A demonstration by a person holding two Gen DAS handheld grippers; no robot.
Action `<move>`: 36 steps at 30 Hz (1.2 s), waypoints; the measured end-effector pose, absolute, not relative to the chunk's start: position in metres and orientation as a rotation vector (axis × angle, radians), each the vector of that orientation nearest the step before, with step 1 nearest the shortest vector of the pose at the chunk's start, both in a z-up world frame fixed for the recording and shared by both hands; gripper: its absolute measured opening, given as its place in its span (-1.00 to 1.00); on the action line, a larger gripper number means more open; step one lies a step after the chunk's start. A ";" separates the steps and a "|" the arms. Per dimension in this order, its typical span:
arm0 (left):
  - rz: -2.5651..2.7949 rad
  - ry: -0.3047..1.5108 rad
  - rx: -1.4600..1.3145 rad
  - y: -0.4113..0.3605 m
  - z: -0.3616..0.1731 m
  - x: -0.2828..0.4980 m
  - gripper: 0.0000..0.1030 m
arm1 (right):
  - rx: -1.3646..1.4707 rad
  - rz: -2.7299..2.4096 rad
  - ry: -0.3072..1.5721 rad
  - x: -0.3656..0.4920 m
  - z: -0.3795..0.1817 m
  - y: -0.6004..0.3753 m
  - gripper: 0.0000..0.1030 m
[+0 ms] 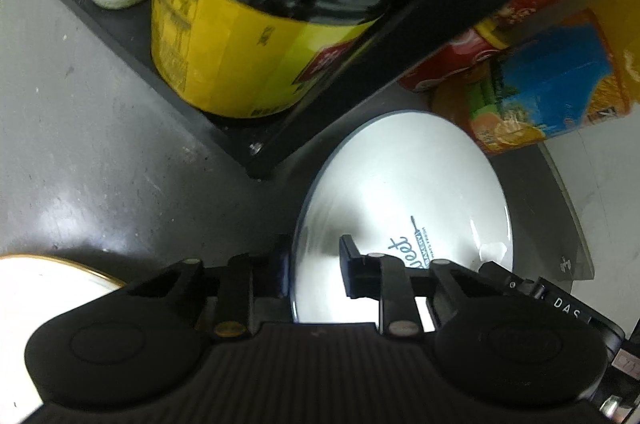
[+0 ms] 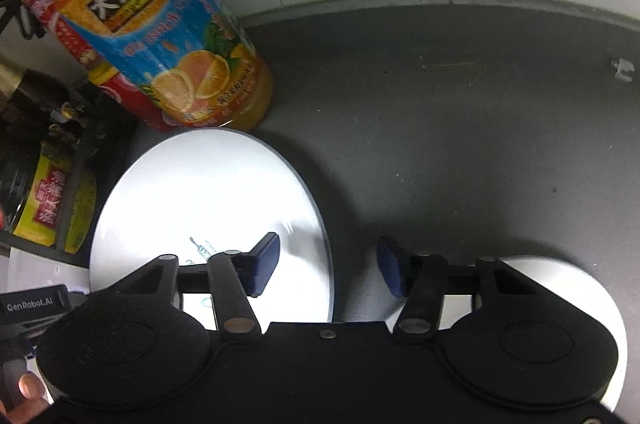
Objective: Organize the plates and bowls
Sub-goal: 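Close both grippers on the 'Sweet' plate rim and lift it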
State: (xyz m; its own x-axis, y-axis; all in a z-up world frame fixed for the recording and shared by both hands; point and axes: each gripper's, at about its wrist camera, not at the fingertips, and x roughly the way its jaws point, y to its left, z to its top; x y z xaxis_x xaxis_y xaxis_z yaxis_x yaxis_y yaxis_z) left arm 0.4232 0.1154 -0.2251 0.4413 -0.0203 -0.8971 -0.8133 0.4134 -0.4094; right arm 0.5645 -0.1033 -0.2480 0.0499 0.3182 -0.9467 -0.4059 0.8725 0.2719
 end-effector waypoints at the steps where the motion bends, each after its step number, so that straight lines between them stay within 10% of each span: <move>1: 0.619 0.992 -1.037 0.115 -0.226 0.423 -0.59 | -0.070 0.552 1.426 0.565 -0.250 -0.104 -0.23; 8: 0.626 0.964 -1.067 0.118 -0.227 0.418 -0.72 | -0.028 0.613 1.435 0.567 -0.255 -0.104 -0.61; 36: 0.472 0.936 -1.074 0.148 -0.189 0.373 -0.81 | 0.057 0.646 1.326 0.516 -0.188 -0.120 -0.86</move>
